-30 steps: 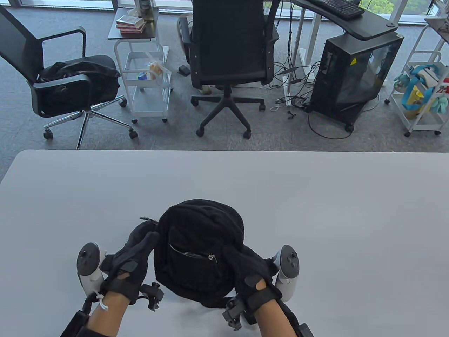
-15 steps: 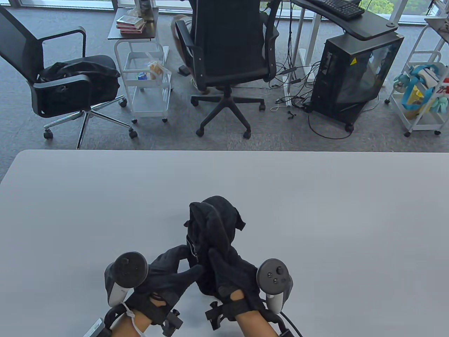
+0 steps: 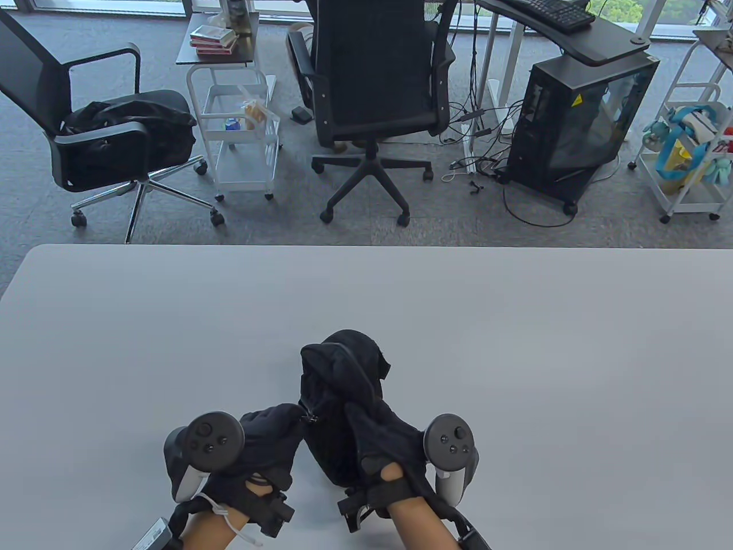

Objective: Put medicine box into the backpack's small front pocket

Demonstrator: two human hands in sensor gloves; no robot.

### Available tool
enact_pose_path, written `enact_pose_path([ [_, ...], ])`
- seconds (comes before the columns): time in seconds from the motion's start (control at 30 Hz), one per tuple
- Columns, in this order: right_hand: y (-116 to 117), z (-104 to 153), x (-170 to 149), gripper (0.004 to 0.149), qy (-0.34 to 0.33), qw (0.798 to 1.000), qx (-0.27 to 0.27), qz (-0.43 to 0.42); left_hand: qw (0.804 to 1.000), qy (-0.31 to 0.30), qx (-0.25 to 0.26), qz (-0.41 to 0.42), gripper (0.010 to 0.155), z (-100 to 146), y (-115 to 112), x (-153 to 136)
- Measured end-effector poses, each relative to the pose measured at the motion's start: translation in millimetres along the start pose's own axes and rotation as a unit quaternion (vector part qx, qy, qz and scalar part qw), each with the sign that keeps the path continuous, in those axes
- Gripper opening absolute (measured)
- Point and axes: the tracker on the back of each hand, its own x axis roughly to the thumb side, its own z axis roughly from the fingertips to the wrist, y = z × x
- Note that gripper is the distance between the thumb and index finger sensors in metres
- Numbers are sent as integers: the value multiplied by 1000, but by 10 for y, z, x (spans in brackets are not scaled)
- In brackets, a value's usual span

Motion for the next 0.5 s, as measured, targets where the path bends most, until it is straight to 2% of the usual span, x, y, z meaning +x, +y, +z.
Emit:
enact_pose_path([
  [0.27,-137,-50,68,57,5,990,54,-131,999,8,48,-4,40,-53,208,-173],
  [0.33,-181,-72,90,57,4,982,65,-176,998,28,60,-8,39,-80,249,-273],
  [0.4,-241,-115,116,55,-4,973,78,-217,998,44,49,-10,40,-111,241,-380],
  [0.47,-289,-143,111,55,-3,976,89,-201,998,36,44,25,40,-128,196,-411],
  [0.5,-323,-151,74,55,-5,981,76,-180,998,27,41,36,41,-128,179,-407],
])
